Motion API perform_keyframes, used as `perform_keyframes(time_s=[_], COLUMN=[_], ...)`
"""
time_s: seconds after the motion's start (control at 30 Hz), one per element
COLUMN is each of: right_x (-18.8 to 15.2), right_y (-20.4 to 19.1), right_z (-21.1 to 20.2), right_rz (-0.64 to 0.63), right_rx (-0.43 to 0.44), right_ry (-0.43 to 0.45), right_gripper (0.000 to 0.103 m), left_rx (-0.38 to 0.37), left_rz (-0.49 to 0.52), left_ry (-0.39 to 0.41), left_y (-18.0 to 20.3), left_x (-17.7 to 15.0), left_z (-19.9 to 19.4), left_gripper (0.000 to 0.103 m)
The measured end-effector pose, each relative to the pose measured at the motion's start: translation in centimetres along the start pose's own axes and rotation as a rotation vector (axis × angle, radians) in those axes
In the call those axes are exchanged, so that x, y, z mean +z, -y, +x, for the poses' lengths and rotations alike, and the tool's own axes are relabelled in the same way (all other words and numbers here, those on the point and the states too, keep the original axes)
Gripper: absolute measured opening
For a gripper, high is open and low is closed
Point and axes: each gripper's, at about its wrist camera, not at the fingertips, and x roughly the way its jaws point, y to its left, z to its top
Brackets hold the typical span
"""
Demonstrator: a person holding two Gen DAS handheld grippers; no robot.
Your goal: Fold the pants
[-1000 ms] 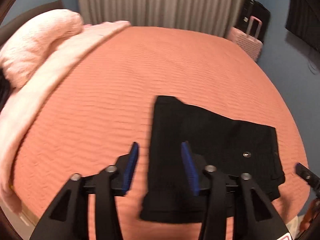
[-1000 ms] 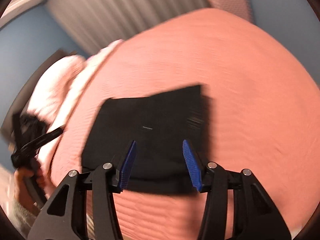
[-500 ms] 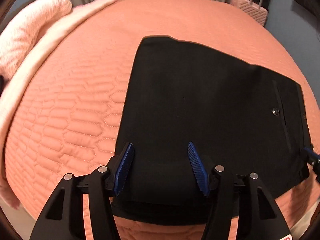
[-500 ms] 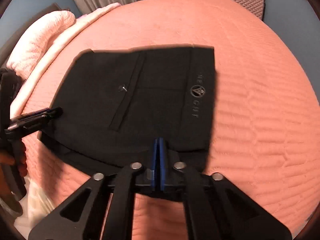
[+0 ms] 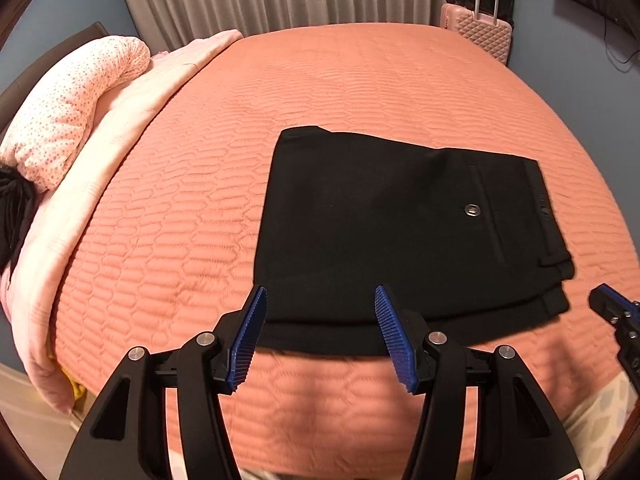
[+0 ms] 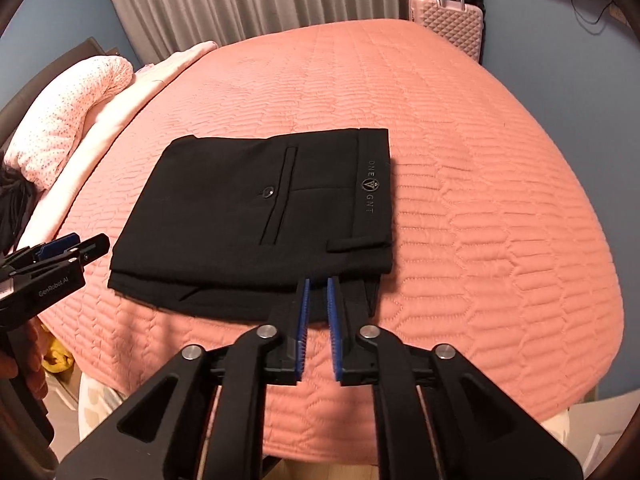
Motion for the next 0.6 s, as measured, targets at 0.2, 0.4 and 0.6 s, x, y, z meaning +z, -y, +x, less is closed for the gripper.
perform_keyframes(time_s=[0.2,0.4,0.6], right_x=[0.4,1.2,1.8], right_y=[-1.1,-0.4,0.5], right_z=[-2.0,-4.0,-5.7], right_rz=[-0.034,-0.012,0.014], right_rx=[-0.035,-0.037,-0.056], right_ry=[0.078,0.114,0.148], right_gripper=[0.061,0.063,0.071], left_rx=[-0.024,-0.025,-0.013], left_rz=[-0.024,-0.007,-0.002], left_ry=[-0.020,-0.039,-0.031], left_y=[1.1,2.4,2.2], left_x=[-1.1,-1.9,-2.0], left_z=[-2.0,-2.7,-3.4], left_gripper=[0.062,0.062,0.069])
